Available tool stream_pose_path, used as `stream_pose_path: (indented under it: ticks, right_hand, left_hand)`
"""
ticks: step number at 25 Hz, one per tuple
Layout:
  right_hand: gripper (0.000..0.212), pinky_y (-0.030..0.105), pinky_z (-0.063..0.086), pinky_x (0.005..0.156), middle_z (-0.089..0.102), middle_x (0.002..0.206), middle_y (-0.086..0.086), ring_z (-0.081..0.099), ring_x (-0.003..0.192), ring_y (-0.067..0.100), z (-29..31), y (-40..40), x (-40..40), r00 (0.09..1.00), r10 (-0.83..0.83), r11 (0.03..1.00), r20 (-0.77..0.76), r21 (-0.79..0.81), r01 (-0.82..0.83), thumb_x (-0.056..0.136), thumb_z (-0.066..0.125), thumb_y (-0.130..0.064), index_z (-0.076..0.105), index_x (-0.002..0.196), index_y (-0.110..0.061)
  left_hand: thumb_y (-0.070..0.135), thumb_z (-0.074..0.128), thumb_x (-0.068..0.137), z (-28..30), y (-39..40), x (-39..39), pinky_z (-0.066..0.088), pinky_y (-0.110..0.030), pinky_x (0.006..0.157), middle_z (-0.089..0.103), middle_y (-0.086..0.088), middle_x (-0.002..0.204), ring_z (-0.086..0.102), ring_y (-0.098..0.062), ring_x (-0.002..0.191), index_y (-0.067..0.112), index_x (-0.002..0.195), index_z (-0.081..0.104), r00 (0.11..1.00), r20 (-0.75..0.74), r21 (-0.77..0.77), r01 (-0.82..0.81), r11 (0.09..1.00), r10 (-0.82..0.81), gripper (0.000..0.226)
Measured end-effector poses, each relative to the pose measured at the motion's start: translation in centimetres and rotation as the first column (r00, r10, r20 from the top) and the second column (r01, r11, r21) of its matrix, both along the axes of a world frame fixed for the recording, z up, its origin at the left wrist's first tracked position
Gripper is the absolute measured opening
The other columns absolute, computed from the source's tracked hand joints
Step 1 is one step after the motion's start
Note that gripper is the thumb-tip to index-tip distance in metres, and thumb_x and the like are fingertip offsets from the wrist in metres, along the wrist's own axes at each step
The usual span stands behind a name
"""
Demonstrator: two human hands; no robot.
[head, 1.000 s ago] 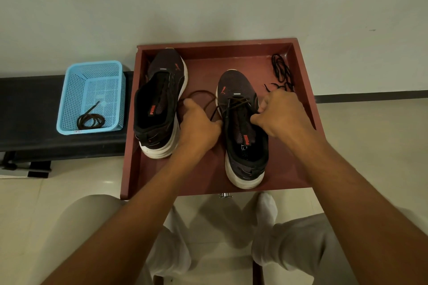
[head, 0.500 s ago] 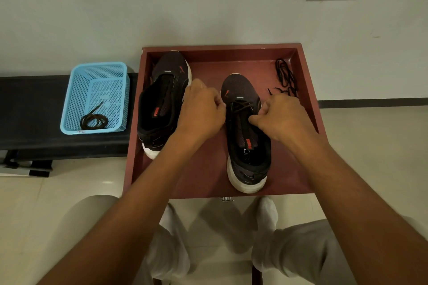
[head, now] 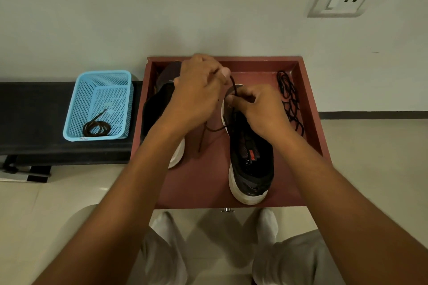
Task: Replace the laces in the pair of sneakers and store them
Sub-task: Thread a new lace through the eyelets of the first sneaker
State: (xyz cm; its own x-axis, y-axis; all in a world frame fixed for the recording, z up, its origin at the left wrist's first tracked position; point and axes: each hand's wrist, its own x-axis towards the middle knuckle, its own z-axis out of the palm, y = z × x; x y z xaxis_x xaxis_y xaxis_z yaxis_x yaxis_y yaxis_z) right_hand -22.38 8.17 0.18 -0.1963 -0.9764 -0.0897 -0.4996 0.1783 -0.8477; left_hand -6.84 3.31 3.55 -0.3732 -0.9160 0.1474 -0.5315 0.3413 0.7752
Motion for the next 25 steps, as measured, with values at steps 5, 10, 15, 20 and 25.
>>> stream_pose_path:
  ticks: [5,10,15,20,25]
  right_hand:
    - [0.012,0.037,0.060,0.080,0.077,0.082,-0.001,0.073,0.077,0.012,0.1,0.0,-0.6,0.998,-0.052,0.998,0.044,0.044,0.050,0.096,0.072,-0.022,0.081,0.092,-0.016]
    - [0.015,0.039,0.061,0.082,0.077,0.086,0.005,0.073,0.081,0.018,-0.3,0.2,-1.3,0.995,-0.087,0.990,-0.057,0.104,0.093,0.096,0.073,-0.023,0.081,0.092,-0.010]
    - [0.015,0.034,0.058,0.086,0.074,0.101,-0.002,0.071,0.099,0.021,0.8,0.4,-1.6,0.988,-0.008,0.987,-0.153,0.156,0.032,0.092,0.077,-0.025,0.076,0.106,-0.020]
    - [0.050,0.051,0.053,0.103,0.070,0.129,-0.009,0.066,0.120,0.014,2.9,-0.2,-0.5,0.938,0.175,0.983,0.298,-0.108,-0.149,0.089,0.078,-0.026,0.064,0.137,-0.029]
    - [0.019,0.048,0.055,0.102,0.080,0.105,-0.001,0.074,0.105,0.016,2.5,-0.4,0.0,0.928,0.072,0.986,0.365,-0.165,-0.011,0.097,0.070,-0.011,0.077,0.113,-0.016]
  left_hand:
    - [0.024,0.054,0.106,3.9,-0.3,1.2,0.047,-0.015,0.085,0.071,0.016,0.086,0.065,0.003,0.090,0.008,0.099,0.075,0.936,-0.348,0.041,-0.034,0.999,0.047,0.027]
    - [0.018,0.049,0.108,6.4,0.6,0.9,0.046,-0.022,0.096,0.077,-0.002,0.109,0.068,-0.008,0.110,0.007,0.087,0.068,0.800,-0.601,0.106,0.076,0.991,0.003,0.030]
    - [0.022,0.052,0.107,4.8,0.2,0.7,0.047,-0.050,0.107,0.077,-0.011,0.097,0.071,-0.026,0.102,0.013,0.089,0.072,0.691,-0.718,0.269,0.168,0.948,0.081,0.028]
    - [0.018,0.059,0.103,2.4,-0.2,0.4,0.045,-0.011,0.078,0.072,0.006,0.086,0.064,0.003,0.085,0.016,0.084,0.076,0.917,-0.384,0.183,-0.037,0.982,0.106,0.025]
    - [0.027,0.064,0.100,1.1,-0.7,0.4,0.038,-0.003,0.072,0.066,0.010,0.089,0.059,0.006,0.087,0.027,0.081,0.073,0.994,-0.077,0.052,-0.068,0.996,0.072,0.021]
